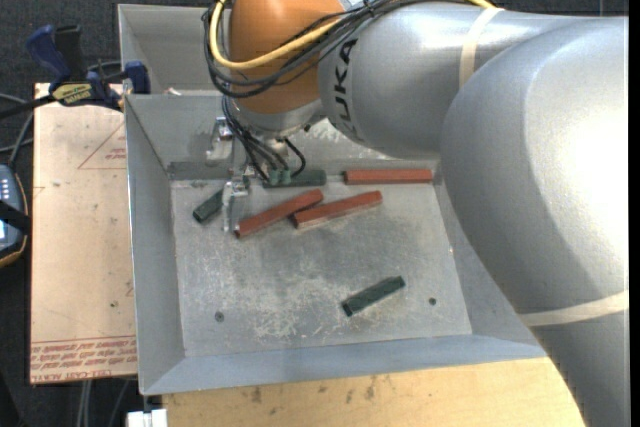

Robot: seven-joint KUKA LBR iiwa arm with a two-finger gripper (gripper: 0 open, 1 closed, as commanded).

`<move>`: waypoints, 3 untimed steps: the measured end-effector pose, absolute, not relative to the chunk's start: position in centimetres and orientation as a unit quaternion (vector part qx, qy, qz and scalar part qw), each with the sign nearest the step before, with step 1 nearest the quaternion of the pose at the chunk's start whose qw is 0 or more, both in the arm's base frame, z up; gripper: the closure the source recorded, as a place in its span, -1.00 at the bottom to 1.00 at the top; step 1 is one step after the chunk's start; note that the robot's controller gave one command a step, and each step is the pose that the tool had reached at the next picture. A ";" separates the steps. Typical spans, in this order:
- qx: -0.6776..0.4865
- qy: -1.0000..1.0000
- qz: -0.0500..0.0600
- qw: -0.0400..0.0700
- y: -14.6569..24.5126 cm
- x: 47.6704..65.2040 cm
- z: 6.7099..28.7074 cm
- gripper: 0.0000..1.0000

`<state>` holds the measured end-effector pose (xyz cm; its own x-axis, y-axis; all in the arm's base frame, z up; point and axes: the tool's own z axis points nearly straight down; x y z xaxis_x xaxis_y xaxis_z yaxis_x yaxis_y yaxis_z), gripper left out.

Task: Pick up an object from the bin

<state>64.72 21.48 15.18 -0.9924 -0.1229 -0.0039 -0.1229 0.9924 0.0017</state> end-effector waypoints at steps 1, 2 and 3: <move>-0.163 0.987 0.000 0.000 15.5 65.0 14.3 -1.00; -0.081 0.997 0.001 0.001 12.1 64.7 11.5 -1.00; -0.262 0.965 0.001 0.001 13.1 64.2 8.3 -1.00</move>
Offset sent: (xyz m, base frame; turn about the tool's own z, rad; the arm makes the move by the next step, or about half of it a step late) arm -0.0011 -0.0993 -0.0407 -0.0330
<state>64.15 13.09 8.35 -0.8627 -0.5057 -0.0024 -0.5057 0.8627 0.0004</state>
